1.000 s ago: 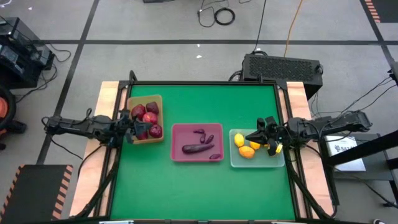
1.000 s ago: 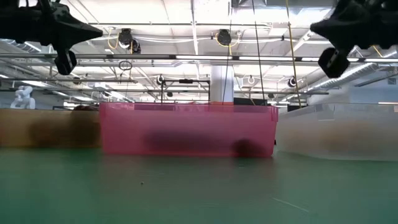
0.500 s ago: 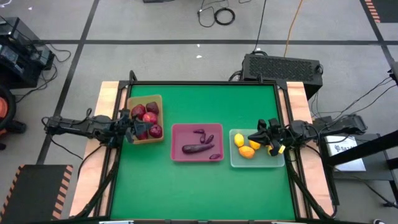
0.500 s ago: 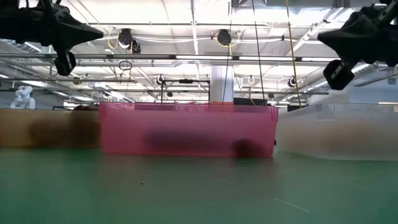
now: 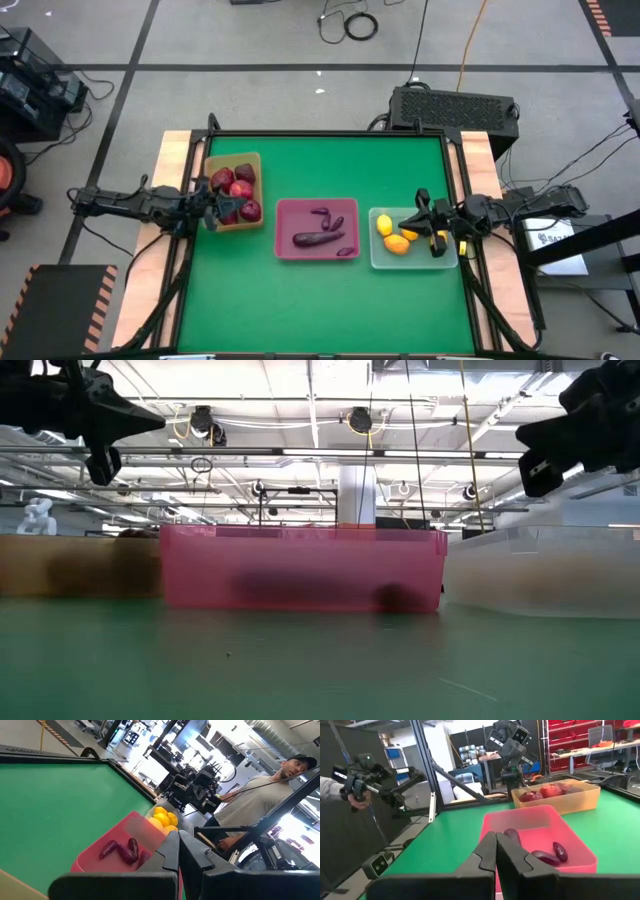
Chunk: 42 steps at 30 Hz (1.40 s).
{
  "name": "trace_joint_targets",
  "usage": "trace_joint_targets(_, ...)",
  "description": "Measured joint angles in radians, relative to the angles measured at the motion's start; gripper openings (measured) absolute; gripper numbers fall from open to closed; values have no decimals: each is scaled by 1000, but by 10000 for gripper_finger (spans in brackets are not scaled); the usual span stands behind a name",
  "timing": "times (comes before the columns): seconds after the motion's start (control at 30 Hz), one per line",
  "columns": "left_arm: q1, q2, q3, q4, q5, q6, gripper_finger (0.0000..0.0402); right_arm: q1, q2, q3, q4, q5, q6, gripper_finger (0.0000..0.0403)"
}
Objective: Sort produce into baskets
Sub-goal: Return to Home Position
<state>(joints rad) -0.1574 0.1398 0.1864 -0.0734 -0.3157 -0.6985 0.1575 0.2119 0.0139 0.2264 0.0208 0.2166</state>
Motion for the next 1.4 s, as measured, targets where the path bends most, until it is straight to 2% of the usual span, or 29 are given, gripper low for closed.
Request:
trace_joint_targets(0.37, 0, 0, -24, 20, -2, 6, 4, -1, -31, 0, -110, -28, 8, 0)
trace_joint_targets(0.73, -1, 0, -179, 331, 22, 85, 4, -1, -47, 1, -89, -16, 67, 0)
trace_joint_targets(0.87, -2, 3, -179, 327, 42, 115, 4, -1, -47, 1, -104, -5, 97, 0)
trace_joint_targets(1.0, -2, 3, -179, 304, 66, 164, 4, -1, -44, 1, -149, 38, 60, 0)
trace_joint_targets(1.17, -2, 3, -179, 138, 76, 165, 4, -1, -44, 1, -156, 32, 59, 0)
trace_joint_targets(1.23, -1, 10, -179, 124, 116, 180, 4, -1, -44, 1, -156, 32, 59, 0)
trace_joint_targets(1.4, -2, 18, -179, 109, 255, 363, 4, -1, -44, 1, -156, 31, 59, 0)
